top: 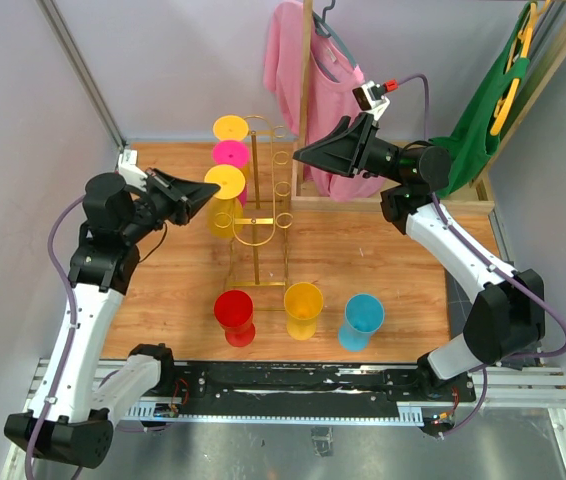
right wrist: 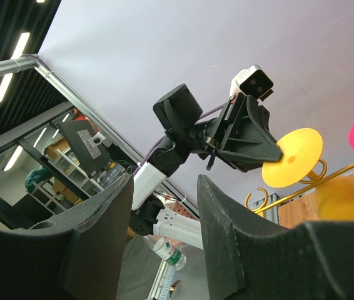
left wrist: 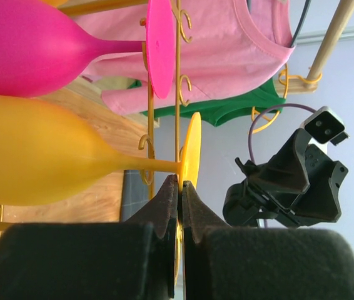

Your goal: Place the wine glass upside down on the wine glass rack

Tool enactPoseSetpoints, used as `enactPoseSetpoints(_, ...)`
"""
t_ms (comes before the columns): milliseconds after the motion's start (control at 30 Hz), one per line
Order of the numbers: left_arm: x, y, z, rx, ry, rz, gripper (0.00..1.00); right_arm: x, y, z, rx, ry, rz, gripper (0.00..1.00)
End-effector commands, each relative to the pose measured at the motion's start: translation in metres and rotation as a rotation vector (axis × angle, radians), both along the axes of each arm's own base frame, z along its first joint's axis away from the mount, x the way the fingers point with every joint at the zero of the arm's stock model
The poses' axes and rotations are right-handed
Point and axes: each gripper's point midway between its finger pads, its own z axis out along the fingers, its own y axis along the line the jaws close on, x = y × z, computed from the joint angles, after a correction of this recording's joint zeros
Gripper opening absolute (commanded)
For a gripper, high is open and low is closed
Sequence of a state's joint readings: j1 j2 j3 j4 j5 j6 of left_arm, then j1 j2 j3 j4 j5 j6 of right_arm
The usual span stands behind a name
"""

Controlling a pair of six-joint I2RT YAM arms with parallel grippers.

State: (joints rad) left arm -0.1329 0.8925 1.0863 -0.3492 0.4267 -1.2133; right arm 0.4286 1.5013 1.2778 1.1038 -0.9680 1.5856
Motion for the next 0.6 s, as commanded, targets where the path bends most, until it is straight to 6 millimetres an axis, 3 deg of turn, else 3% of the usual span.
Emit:
enactPoseSetpoints(0, -0.004, -0.009, 0.009, 0.014, -0.056, -0.048, 0.0, -0.008, -0.007, 0.012, 0.033, -0.07, -0.014, 0.47)
enactPoseSetpoints(467, -0.017, -0.011, -0.016, 0.027, -0.02, -0.066, 0.01, -0.007, -0.007, 0.01, 0.034, -0.063, -0.019, 0.47)
enactPoseSetpoints(567, -0.018, -0.01, -0.017, 0.033, -0.023, -0.063, 0.06, -0.009, -0.008, 0.01, 0.035, -0.065, -0.019, 0.47)
